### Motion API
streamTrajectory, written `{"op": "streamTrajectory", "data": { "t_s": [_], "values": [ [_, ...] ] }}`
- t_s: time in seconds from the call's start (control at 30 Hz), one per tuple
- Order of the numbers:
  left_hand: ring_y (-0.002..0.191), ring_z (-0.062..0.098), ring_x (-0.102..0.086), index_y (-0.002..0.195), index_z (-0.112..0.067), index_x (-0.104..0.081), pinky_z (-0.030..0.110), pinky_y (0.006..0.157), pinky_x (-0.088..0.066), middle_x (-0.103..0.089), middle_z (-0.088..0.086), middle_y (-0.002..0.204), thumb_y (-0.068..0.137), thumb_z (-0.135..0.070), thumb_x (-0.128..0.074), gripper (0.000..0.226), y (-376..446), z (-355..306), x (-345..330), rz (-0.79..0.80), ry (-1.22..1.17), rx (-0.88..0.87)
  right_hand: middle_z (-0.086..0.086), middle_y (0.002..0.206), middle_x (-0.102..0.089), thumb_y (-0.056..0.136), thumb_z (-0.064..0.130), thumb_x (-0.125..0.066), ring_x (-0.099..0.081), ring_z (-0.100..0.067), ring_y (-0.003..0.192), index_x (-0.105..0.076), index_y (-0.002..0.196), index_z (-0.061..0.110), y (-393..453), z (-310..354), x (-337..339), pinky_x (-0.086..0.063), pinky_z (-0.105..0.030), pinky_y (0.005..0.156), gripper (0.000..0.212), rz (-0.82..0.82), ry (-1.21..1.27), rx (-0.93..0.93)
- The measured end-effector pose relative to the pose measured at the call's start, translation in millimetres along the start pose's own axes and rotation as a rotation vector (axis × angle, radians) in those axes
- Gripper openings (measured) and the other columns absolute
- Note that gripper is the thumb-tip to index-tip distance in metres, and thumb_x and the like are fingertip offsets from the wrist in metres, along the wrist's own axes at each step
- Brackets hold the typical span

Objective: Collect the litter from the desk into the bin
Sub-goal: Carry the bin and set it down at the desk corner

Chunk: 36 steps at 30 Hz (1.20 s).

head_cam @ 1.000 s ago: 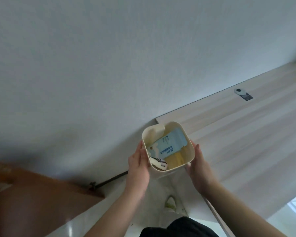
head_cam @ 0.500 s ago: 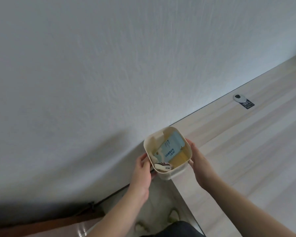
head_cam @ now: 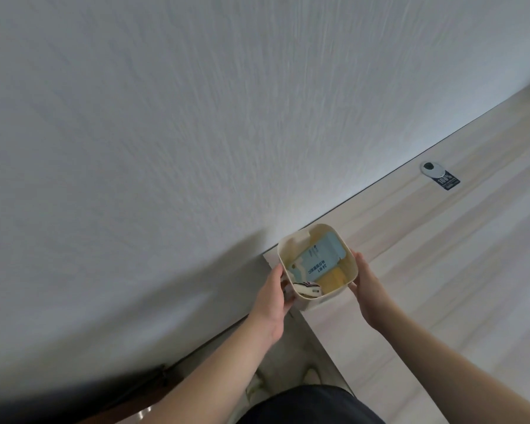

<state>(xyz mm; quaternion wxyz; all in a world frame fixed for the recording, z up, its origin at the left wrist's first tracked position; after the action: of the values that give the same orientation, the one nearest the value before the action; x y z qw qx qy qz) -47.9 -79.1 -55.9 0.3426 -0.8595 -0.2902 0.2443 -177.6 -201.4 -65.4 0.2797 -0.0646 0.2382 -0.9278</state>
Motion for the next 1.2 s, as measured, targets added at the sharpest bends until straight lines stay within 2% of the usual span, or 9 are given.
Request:
{"op": "streamTrajectory", "data": {
  "t_s": [0.13,0.2,0.3,0.5,0.63,0.73,0.87,1.07,1.2],
  "values": [
    [0.11,0.019,-0.065,0.117,-0.019,-0.066,0.034,0.087,-0.054,-0.071,0.005,0.114,0.101,-0.043,-0.041,0.038,14.3,7.9,1.0,0.013,-0.032,0.053,-0.004,0.118,-0.06,0.08,0.071,-0.033,-0.053,-0.012,0.113,-0.059,0.115,0.025,10.3,-0.3,5.9,-0.039,-0.034,0.096,0.063,-0.024,-0.005,0.003],
    [0.111,0.018,-0.063,0.115,-0.019,-0.066,0.033,0.086,-0.053,-0.069,0.005,0.119,0.101,-0.042,-0.041,0.036,19.4,10.4,3.0,0.007,-0.083,0.057,-0.002,0.117,-0.06,0.086,0.066,-0.031,-0.054,-0.008,0.111,-0.059,0.115,0.026,13.9,0.1,9.5,-0.039,-0.034,0.096,0.057,-0.036,-0.004,0.007],
    [0.103,0.014,-0.065,0.107,-0.02,-0.066,0.03,0.084,-0.052,-0.07,0.003,0.112,0.103,-0.037,-0.04,0.032,21.7,8.2,1.2,0.006,-0.158,0.058,0.003,0.114,-0.064,0.097,0.057,-0.023,-0.058,-0.004,0.107,-0.061,0.114,0.029,20.2,2.6,17.9,-0.041,-0.032,0.094,0.05,-0.089,-0.015,0.02],
    [0.104,0.008,-0.062,0.118,-0.027,-0.059,0.029,0.08,-0.052,-0.065,-0.01,0.109,0.104,-0.039,-0.035,0.031,11.7,7.9,3.1,-0.022,-0.234,0.003,-0.005,0.13,-0.052,0.1,0.051,-0.021,-0.046,-0.024,0.125,-0.05,0.131,0.018,22.5,-18.6,44.1,-0.037,-0.05,0.107,0.054,-0.339,0.162,-0.184],
    [0.11,0.006,-0.06,0.105,-0.042,-0.06,0.034,0.099,-0.048,-0.071,-0.026,0.096,0.102,-0.044,-0.038,0.022,3.9,11.3,-2.3,0.012,-0.187,-0.038,-0.005,0.125,-0.056,0.101,0.049,-0.021,-0.049,-0.024,0.121,-0.056,0.121,0.019,9.4,-26.3,35.9,-0.04,-0.054,0.104,0.051,-0.323,0.236,-0.287],
    [0.105,0.0,-0.061,0.109,-0.042,-0.06,0.029,0.094,-0.049,-0.074,-0.03,0.09,0.104,-0.044,-0.033,0.028,1.5,12.2,-14.1,0.057,-0.133,-0.051,-0.003,0.123,-0.058,0.101,0.047,-0.021,-0.05,-0.023,0.12,-0.059,0.118,0.02,6.8,-23.3,30.5,-0.041,-0.052,0.104,0.049,-0.317,0.224,-0.238],
    [0.117,0.007,-0.059,0.115,-0.042,-0.063,0.037,0.105,-0.046,-0.069,-0.019,0.112,0.101,-0.048,-0.038,0.029,8.8,6.4,-18.0,0.022,-0.128,-0.062,-0.001,0.122,-0.059,0.102,0.047,-0.02,-0.051,-0.021,0.12,-0.058,0.121,0.019,12.8,-16.3,25.0,-0.041,-0.049,0.105,0.051,-0.287,0.255,-0.21],
    [0.118,0.014,-0.062,0.123,-0.031,-0.065,0.04,0.107,-0.047,-0.073,-0.009,0.115,0.099,-0.047,-0.047,0.035,21.9,-7.2,-17.8,-0.038,-0.158,-0.093,0.0,0.126,-0.058,0.102,0.047,-0.017,-0.05,-0.018,0.12,-0.057,0.121,0.024,26.1,-3.4,21.1,-0.037,-0.045,0.109,0.05,-0.233,0.25,-0.177],
    [0.117,0.013,-0.063,0.132,-0.027,-0.06,0.039,0.107,-0.046,-0.07,-0.006,0.118,0.101,-0.044,-0.045,0.038,25.8,-16.7,-18.3,-0.073,-0.133,-0.114,0.007,0.124,-0.054,0.101,0.05,-0.01,-0.047,-0.014,0.119,-0.054,0.103,0.046,30.8,8.3,13.0,-0.029,-0.044,0.113,0.044,-0.205,0.118,-0.115]
  ]
}}
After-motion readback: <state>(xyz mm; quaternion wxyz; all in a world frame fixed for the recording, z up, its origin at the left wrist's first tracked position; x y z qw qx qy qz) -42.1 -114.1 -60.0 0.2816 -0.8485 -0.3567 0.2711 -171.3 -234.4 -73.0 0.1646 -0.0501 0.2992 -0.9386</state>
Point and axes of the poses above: each hand's wrist, its own y-axis towards the middle knuckle, its own x-axis out of the back of the hand, z = x × y, the point moved 8 cm from there along y, towards the middle knuckle
